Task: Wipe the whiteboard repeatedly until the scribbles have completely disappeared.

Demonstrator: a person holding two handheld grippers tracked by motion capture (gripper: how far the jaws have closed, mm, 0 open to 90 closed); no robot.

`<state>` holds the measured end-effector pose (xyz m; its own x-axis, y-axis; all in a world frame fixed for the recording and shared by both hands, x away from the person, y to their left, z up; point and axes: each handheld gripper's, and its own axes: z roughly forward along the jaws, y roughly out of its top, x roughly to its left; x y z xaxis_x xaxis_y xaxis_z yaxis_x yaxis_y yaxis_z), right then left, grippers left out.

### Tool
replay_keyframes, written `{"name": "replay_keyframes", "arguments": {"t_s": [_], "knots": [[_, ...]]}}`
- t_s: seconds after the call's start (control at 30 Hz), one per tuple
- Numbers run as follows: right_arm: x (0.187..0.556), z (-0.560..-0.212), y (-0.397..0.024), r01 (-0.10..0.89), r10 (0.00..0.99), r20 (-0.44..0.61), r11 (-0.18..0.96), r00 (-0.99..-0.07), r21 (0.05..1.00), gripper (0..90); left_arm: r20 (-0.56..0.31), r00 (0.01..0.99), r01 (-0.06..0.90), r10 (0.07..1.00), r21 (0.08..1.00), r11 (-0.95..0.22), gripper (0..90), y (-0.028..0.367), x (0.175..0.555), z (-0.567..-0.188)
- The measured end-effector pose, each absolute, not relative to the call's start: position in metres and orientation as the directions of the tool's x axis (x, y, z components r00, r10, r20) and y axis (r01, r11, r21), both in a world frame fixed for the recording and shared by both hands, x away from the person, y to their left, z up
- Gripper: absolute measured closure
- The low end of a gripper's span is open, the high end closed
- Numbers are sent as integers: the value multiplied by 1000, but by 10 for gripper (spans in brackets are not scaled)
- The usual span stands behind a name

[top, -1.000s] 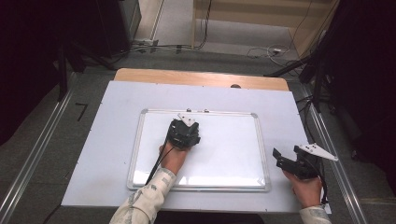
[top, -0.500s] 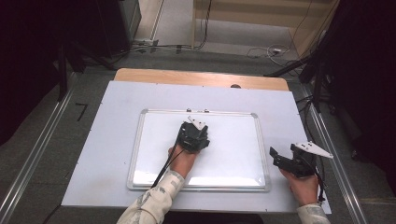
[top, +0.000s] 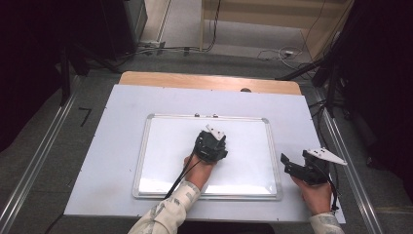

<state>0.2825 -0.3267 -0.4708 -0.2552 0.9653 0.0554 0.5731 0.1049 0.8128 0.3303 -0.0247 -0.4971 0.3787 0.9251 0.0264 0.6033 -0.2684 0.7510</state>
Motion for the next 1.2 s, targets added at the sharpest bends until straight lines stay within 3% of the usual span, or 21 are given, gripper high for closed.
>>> {"name": "replay_keyframes", "arguments": {"t_s": [0.37,0.73,1.2], "knots": [[283,-471,-326,573,965,54,108,-257,812,133,19,378,605,926,752,-262,407,-32,328,-497],[283,-471,-331,574,967,67,88,-244,814,133,-46,376,637,925,738,-223,409,-26,323,-494],[281,-471,-332,574,969,63,89,-240,814,132,-87,238,591,967,804,-73,409,42,333,-455]]}}
